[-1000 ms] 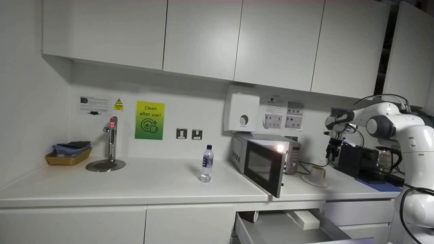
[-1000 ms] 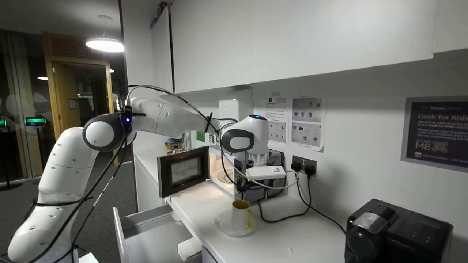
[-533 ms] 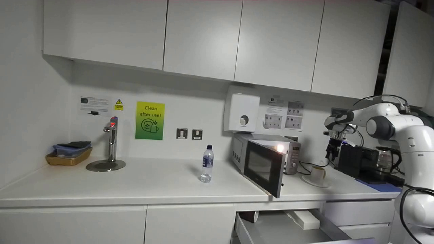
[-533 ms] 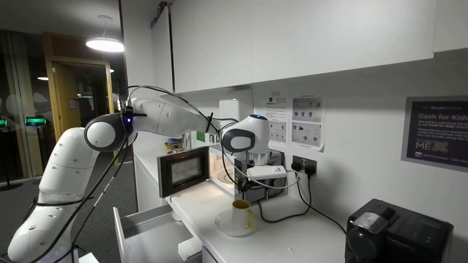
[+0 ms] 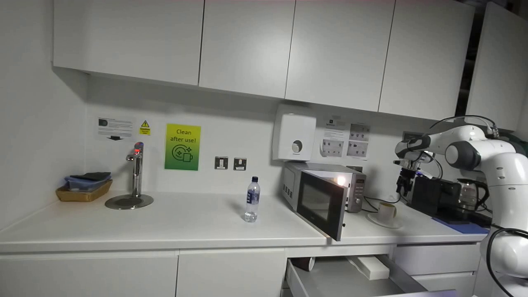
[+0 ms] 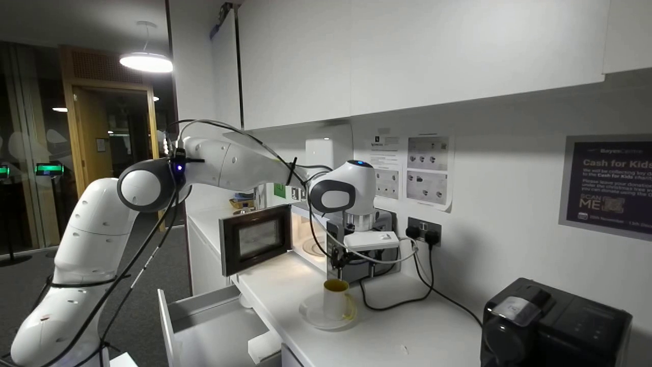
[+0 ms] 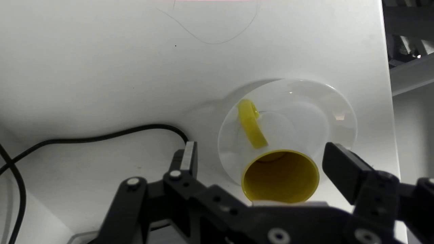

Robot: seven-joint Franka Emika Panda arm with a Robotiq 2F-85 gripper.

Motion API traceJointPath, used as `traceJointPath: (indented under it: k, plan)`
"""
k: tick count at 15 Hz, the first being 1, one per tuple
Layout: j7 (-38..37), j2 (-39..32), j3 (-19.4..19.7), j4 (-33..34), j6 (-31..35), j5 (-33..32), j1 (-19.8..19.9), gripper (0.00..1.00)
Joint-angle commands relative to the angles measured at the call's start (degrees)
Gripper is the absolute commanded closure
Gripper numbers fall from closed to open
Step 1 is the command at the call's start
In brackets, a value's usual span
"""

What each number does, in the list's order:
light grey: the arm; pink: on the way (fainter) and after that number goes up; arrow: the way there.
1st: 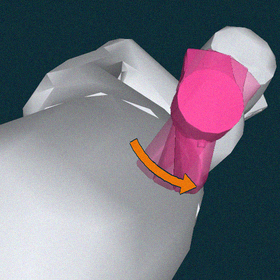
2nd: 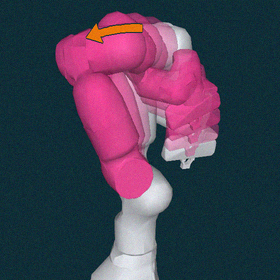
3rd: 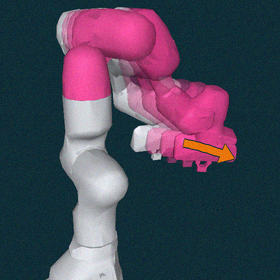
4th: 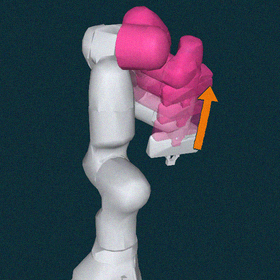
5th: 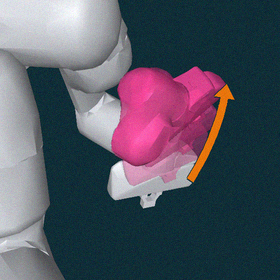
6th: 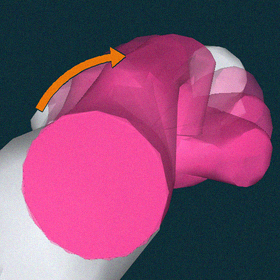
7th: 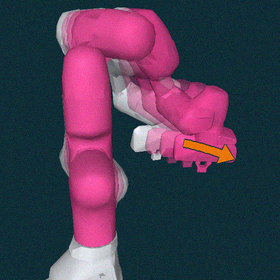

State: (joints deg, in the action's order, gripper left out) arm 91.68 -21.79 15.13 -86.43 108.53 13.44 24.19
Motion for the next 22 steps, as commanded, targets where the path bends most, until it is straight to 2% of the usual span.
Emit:
traceJointPath:
  k: [1, 22]
  plan:
    - [-0.33, -0.05, -1.43, 0.35, -0.16, -0.55, 1.22, 0.00]
    - [2.28, -1.20, -2.19, 2.40, -1.47, 0.46, 2.70, 0.00]
